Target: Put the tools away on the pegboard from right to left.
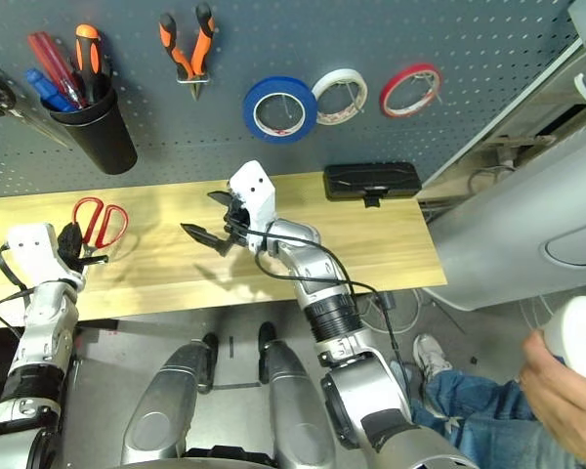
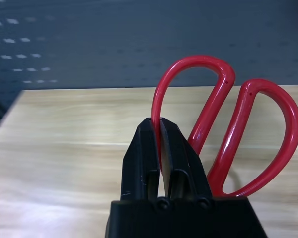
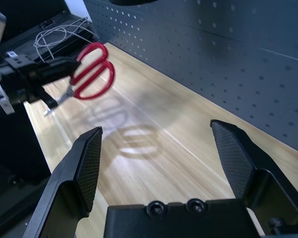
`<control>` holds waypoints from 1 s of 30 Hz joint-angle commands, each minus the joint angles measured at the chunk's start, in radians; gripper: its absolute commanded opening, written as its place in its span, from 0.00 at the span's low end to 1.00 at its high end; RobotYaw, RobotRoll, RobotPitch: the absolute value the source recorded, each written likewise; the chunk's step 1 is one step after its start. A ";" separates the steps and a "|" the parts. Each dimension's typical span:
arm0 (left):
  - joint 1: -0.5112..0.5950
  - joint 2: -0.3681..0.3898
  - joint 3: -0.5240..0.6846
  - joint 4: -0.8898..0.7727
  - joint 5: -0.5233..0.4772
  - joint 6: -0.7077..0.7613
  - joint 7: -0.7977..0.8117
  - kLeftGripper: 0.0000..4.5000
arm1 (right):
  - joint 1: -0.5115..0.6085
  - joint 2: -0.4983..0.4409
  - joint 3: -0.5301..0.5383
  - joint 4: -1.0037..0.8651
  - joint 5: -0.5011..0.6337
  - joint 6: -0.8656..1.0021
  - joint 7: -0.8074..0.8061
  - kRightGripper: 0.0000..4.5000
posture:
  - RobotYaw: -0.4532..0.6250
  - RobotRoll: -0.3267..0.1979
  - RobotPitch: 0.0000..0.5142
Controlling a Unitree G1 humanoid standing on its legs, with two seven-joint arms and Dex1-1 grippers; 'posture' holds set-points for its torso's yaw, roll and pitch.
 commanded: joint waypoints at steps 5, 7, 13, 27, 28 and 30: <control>0.024 0.051 0.078 -0.019 -0.013 -0.093 0.027 0.01 | -0.017 0.027 0.009 -0.023 0.035 -0.020 0.027 1.00 | 0.56 0.62 0.53; 0.012 0.059 0.082 -0.030 -0.017 -0.112 0.018 0.01 | -0.024 0.032 0.007 -0.024 0.039 -0.022 0.026 1.00 | 0.56 0.62 0.52; -0.035 0.078 0.085 -0.105 -0.019 -0.097 0.025 0.01 | -0.038 0.040 0.002 -0.014 0.043 -0.034 0.019 1.00 | 0.56 0.62 0.53; -0.135 0.092 0.086 -0.238 -0.017 -0.103 0.023 0.01 | -0.032 0.035 -0.009 -0.018 0.045 -0.048 0.010 1.00 | 0.55 0.62 0.54; -0.139 0.092 0.086 -0.244 -0.017 -0.113 0.020 0.01 | -0.032 0.035 -0.009 -0.019 0.045 -0.048 0.009 1.00 | 0.55 0.62 0.54; -0.151 0.091 0.086 -0.250 -0.024 -0.135 0.011 0.01 | -0.032 0.035 -0.010 -0.018 0.046 -0.049 0.008 1.00 | 0.55 0.62 0.54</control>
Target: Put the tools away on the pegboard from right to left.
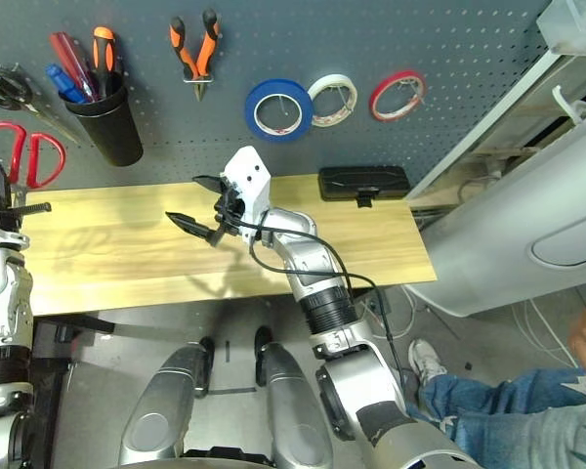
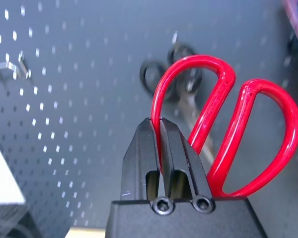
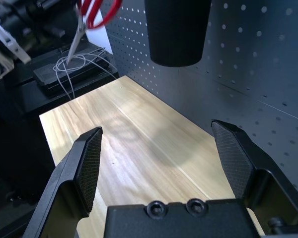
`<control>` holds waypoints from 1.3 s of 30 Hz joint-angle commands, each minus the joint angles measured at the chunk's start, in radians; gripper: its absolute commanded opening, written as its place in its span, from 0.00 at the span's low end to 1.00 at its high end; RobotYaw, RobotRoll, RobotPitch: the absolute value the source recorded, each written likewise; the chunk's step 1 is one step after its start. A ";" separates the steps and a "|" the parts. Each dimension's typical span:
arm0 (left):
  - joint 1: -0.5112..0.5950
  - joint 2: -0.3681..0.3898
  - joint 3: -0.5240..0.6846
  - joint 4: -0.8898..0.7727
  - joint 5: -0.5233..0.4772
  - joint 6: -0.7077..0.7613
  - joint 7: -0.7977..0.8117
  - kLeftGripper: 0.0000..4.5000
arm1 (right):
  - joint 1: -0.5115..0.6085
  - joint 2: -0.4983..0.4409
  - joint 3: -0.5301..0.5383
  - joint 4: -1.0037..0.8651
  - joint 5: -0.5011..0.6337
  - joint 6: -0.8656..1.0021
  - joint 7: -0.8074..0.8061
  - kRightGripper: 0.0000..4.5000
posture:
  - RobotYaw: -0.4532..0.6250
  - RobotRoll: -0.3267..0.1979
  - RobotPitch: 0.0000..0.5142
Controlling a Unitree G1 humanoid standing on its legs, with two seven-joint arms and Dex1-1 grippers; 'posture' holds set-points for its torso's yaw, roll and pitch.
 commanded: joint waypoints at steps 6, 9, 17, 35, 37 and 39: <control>-0.022 0.005 0.018 -0.026 -0.014 -0.043 -0.005 0.01 | 0.011 0.001 -0.003 -0.002 0.013 -0.013 -0.001 1.00 | 0.55 0.62 0.54; -0.038 0.013 0.020 -0.010 -0.012 -0.038 -0.002 0.01 | 0.007 0.002 -0.003 -0.002 0.014 -0.014 -0.003 1.00 | 0.55 0.62 0.54; -0.092 0.026 0.028 0.097 -0.022 -0.012 0.002 0.01 | -0.007 0.006 -0.005 0.010 0.015 -0.021 -0.009 1.00 | 0.56 0.62 0.53; -0.280 0.098 0.013 0.489 -0.028 -0.010 -0.053 0.01 | -0.019 0.006 -0.015 0.031 0.013 -0.034 -0.041 1.00 | 0.55 0.62 0.49; -0.293 0.104 0.008 0.518 -0.026 -0.013 -0.062 0.01 | -0.021 0.006 -0.016 0.036 0.012 -0.038 -0.043 1.00 | 0.54 0.62 0.49; -0.299 0.109 -0.002 0.536 -0.020 -0.013 -0.072 0.14 | -0.020 0.006 -0.017 0.041 0.011 -0.042 -0.050 1.00 | 0.54 0.62 0.50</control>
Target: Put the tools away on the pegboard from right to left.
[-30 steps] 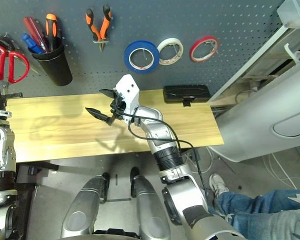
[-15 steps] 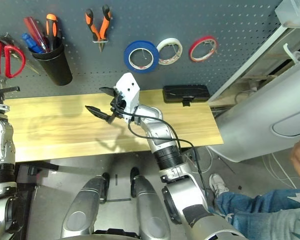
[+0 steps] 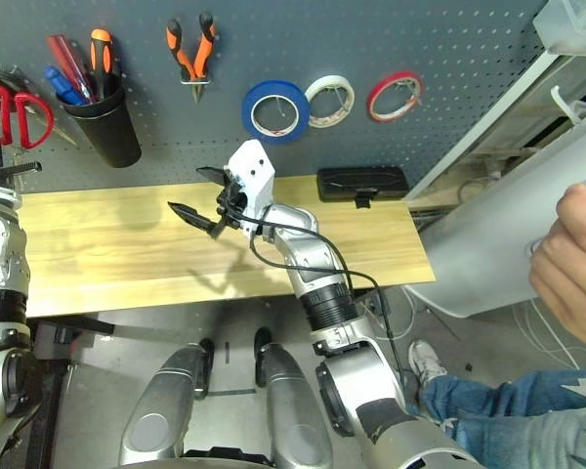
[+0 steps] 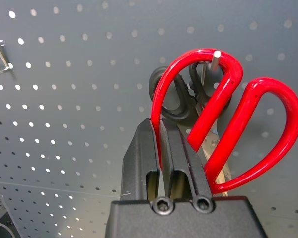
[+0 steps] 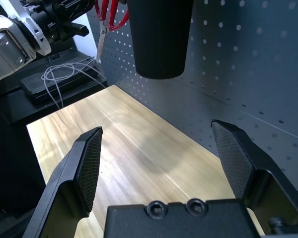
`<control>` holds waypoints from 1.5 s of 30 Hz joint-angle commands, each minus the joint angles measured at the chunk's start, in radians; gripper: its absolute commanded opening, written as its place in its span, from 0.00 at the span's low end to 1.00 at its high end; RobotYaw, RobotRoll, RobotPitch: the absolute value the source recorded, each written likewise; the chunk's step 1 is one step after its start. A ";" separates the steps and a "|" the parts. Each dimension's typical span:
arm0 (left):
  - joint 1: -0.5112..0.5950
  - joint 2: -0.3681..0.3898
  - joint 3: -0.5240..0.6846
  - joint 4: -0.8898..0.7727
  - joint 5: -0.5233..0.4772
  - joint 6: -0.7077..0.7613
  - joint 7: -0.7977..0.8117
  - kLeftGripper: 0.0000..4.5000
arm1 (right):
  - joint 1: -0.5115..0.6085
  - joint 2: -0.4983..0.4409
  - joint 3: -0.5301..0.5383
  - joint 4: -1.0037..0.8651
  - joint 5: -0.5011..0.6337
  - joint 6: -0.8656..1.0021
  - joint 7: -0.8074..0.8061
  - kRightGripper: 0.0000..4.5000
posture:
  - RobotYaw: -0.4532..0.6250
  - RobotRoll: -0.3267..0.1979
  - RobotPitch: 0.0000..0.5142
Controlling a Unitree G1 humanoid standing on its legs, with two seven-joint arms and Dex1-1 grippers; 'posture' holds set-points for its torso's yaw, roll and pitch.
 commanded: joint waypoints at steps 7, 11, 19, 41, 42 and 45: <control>0.049 -0.003 -0.067 0.069 0.045 0.010 -0.033 0.64 | -0.001 0.013 -0.041 0.059 0.005 -0.021 -0.069 1.00 | 0.54 0.62 0.50; 0.083 -0.013 -0.112 0.073 0.078 0.032 -0.041 0.93 | -0.011 0.017 -0.082 0.146 -0.001 -0.048 -0.125 1.00 | 0.55 0.62 0.49; 0.169 -0.049 -0.189 0.074 0.136 0.071 -0.049 1.00 | -0.025 0.021 -0.151 0.392 -0.023 -0.164 -0.259 1.00 | 0.58 0.62 0.44; 0.247 -0.157 -0.277 0.055 0.159 0.158 -0.090 1.00 | -0.025 -0.148 -0.333 0.676 -0.025 -0.242 -0.487 1.00 | 0.50 0.62 0.53; 0.245 -0.161 -0.279 0.062 0.163 0.159 -0.088 1.00 | -0.024 -0.155 -0.333 0.681 -0.026 -0.243 -0.483 1.00 | 0.50 0.62 0.53; 0.232 -0.171 -0.285 0.084 0.168 0.158 -0.088 1.00 | -0.027 -0.178 -0.331 0.702 -0.033 -0.247 -0.473 1.00 | 0.49 0.62 0.52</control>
